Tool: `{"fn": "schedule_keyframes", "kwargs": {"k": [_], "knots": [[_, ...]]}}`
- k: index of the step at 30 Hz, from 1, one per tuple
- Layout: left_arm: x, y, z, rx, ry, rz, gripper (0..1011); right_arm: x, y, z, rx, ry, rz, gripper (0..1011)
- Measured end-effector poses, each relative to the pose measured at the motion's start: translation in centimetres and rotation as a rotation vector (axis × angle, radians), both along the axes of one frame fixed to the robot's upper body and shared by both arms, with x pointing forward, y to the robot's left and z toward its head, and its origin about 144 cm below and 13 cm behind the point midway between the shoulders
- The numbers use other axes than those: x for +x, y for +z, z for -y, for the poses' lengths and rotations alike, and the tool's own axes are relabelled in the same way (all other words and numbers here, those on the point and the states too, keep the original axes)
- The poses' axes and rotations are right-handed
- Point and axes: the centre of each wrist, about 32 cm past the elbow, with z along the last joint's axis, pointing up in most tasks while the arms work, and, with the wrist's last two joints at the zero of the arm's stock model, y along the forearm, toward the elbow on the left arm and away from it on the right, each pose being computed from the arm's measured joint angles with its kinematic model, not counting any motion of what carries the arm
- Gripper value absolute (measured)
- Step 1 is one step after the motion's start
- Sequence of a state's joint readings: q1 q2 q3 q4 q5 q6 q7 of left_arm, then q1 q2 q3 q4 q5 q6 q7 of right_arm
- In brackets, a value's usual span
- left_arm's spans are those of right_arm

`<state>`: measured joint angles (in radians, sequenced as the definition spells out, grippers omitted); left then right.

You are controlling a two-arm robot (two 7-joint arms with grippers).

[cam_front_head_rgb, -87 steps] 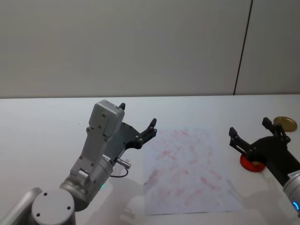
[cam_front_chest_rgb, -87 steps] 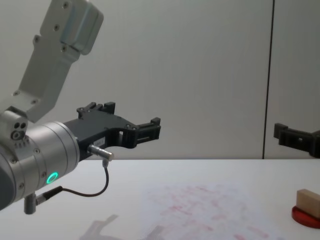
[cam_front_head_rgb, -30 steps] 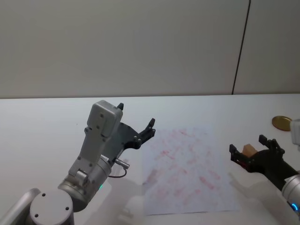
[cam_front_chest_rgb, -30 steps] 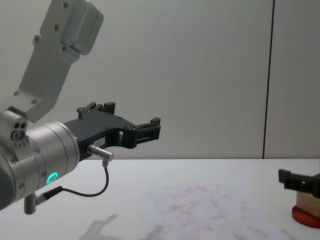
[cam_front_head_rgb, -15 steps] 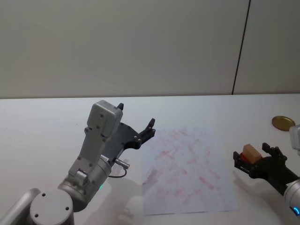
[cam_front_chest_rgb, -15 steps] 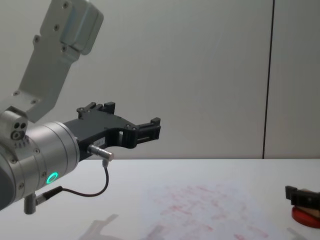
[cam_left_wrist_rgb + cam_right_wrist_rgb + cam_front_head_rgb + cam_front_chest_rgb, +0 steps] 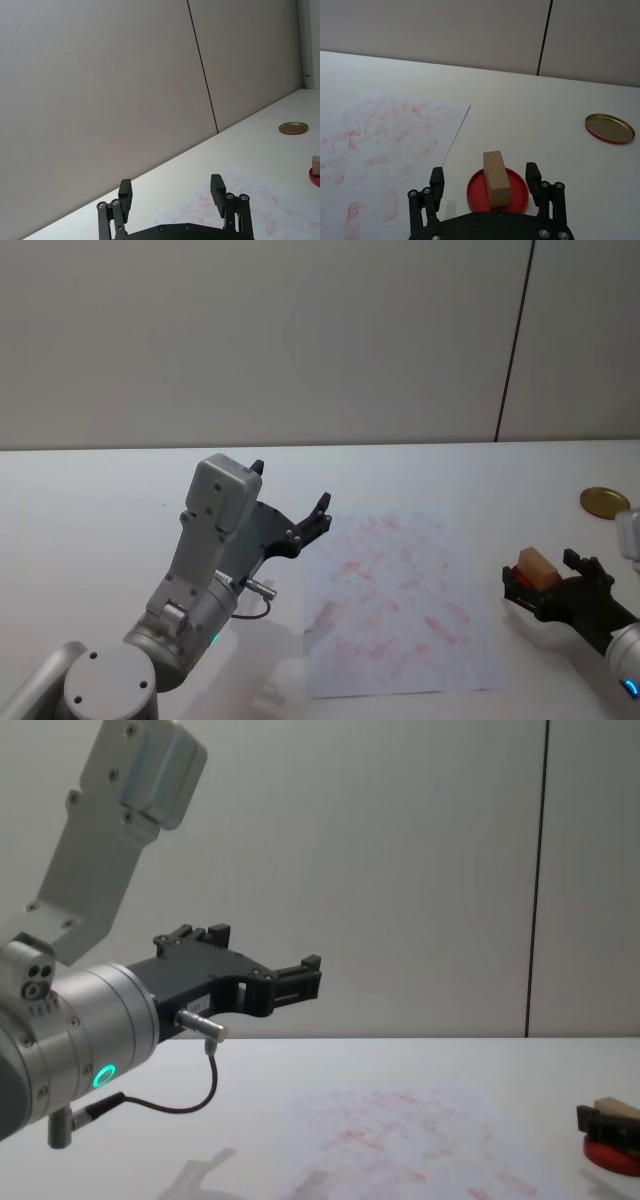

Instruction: Use the one hand to pick up the stamp and affix it onto the A4 paper.

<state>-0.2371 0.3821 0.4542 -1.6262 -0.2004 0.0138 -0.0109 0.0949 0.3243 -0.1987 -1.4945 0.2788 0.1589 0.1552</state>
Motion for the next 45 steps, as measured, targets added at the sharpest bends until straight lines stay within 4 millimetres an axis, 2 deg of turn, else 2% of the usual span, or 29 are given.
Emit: {"fn": "schedule_keyframes", "kwargs": {"k": [10,19,20,21,23,24,27,36,45], "knots": [[0.0,0.0,0.0,0.0,0.0,0.0,993,0.8,-0.6,0.2,0.001,-0.005,-0.024,986],[0.0,0.0,0.0,0.0,0.0,0.0,993,1.4,-1.2,0.2,-0.001,-0.007,-0.039,781],[0.0,0.0,0.0,0.0,0.0,0.0,993,1.5,-1.2,0.2,-0.002,-0.007,-0.039,718],[0.0,0.0,0.0,0.0,0.0,0.0,993,1.5,-1.3,0.2,-0.003,-0.007,-0.038,718],[0.0,0.0,0.0,0.0,0.0,0.0,993,1.6,-1.4,0.2,-0.005,-0.007,-0.038,620],[0.0,0.0,0.0,0.0,0.0,0.0,993,1.6,-1.4,0.2,-0.006,-0.008,-0.038,620],[0.0,0.0,0.0,0.0,0.0,0.0,993,1.7,-1.5,0.1,-0.01,-0.008,-0.032,503],[0.0,0.0,0.0,0.0,0.0,0.0,993,1.8,-1.7,0.1,-0.026,-0.005,-0.01,233],[0.0,0.0,0.0,0.0,0.0,0.0,993,1.8,-1.6,-0.3,-0.044,0.016,0.04,221]]}}
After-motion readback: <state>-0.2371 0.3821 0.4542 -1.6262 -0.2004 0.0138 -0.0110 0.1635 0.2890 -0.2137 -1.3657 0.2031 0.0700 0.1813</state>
